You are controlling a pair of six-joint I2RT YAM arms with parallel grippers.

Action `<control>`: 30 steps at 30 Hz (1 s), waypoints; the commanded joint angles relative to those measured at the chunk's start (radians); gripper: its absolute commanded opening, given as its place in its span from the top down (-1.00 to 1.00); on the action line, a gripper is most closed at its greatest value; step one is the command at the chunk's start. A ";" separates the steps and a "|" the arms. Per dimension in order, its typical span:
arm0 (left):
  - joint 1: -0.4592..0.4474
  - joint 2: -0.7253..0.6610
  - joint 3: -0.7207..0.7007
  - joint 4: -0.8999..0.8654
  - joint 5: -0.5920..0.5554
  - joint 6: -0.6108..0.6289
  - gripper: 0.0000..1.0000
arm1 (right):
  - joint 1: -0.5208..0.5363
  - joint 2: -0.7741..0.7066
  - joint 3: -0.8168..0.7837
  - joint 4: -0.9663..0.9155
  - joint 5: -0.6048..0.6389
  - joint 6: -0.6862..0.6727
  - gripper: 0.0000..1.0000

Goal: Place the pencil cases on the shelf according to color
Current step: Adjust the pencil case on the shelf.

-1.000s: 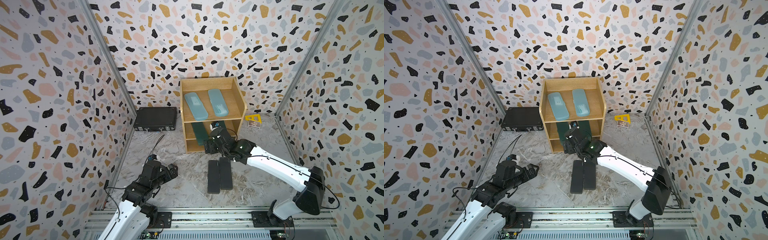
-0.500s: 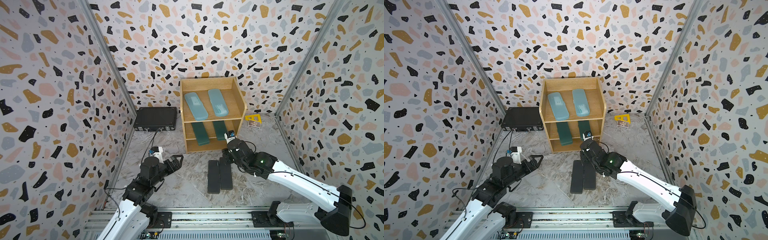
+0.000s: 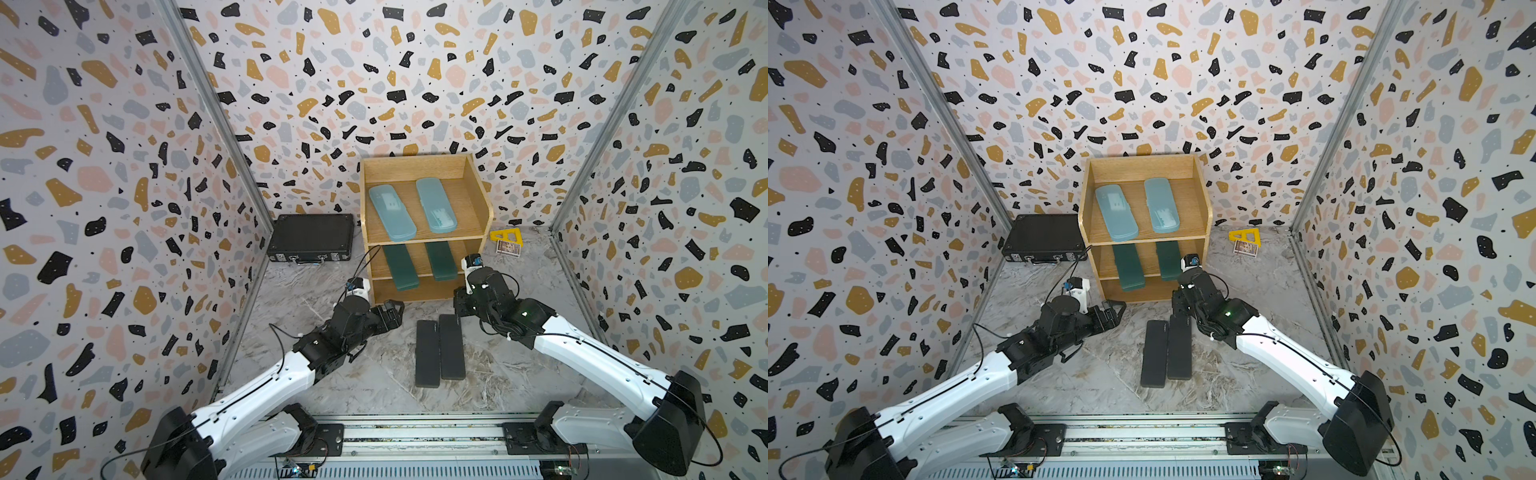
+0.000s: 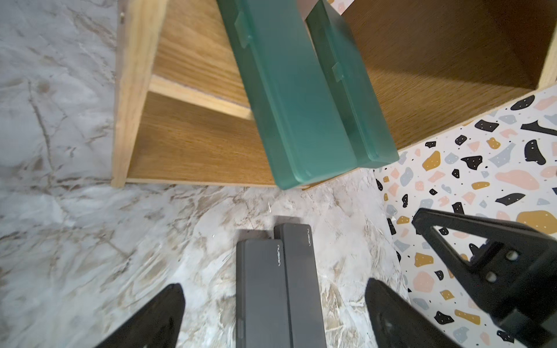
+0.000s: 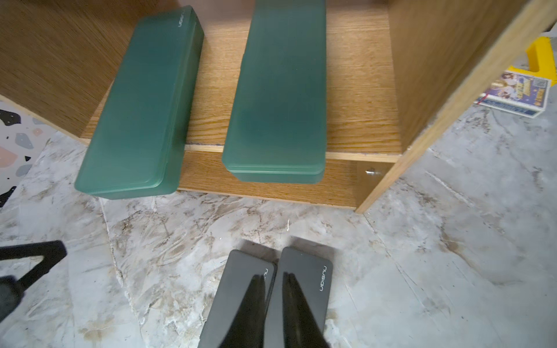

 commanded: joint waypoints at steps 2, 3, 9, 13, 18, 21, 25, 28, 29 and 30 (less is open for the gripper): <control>-0.021 0.050 0.042 0.155 -0.080 0.010 -0.94 | -0.028 0.017 -0.007 0.076 -0.042 0.000 0.66; -0.022 0.064 0.040 0.179 -0.085 0.010 -0.94 | -0.036 0.017 -0.017 0.093 -0.048 0.004 0.66; -0.025 0.143 0.069 0.238 -0.099 0.026 -0.84 | -0.078 0.026 -0.035 0.149 -0.084 0.006 0.68; -0.027 0.177 0.088 0.232 -0.089 0.028 -0.62 | -0.089 0.041 -0.032 0.162 -0.094 -0.008 0.69; -0.037 0.171 0.098 0.175 -0.097 0.053 -0.48 | -0.096 0.067 -0.032 0.172 -0.104 -0.018 0.71; -0.040 0.157 0.095 0.153 -0.112 0.069 -0.47 | -0.099 0.086 -0.033 0.187 -0.109 -0.020 0.73; -0.041 0.161 0.100 0.152 -0.145 0.091 -0.47 | -0.102 0.114 -0.029 0.210 -0.124 -0.017 0.75; -0.041 0.177 0.123 0.147 -0.164 0.118 -0.47 | -0.103 0.132 -0.024 0.229 -0.131 -0.012 0.76; -0.040 0.180 0.132 0.139 -0.172 0.125 -0.47 | -0.104 0.139 -0.021 0.235 -0.130 -0.012 0.77; -0.040 0.184 0.138 0.133 -0.183 0.135 -0.46 | -0.105 0.144 -0.019 0.240 -0.127 -0.012 0.76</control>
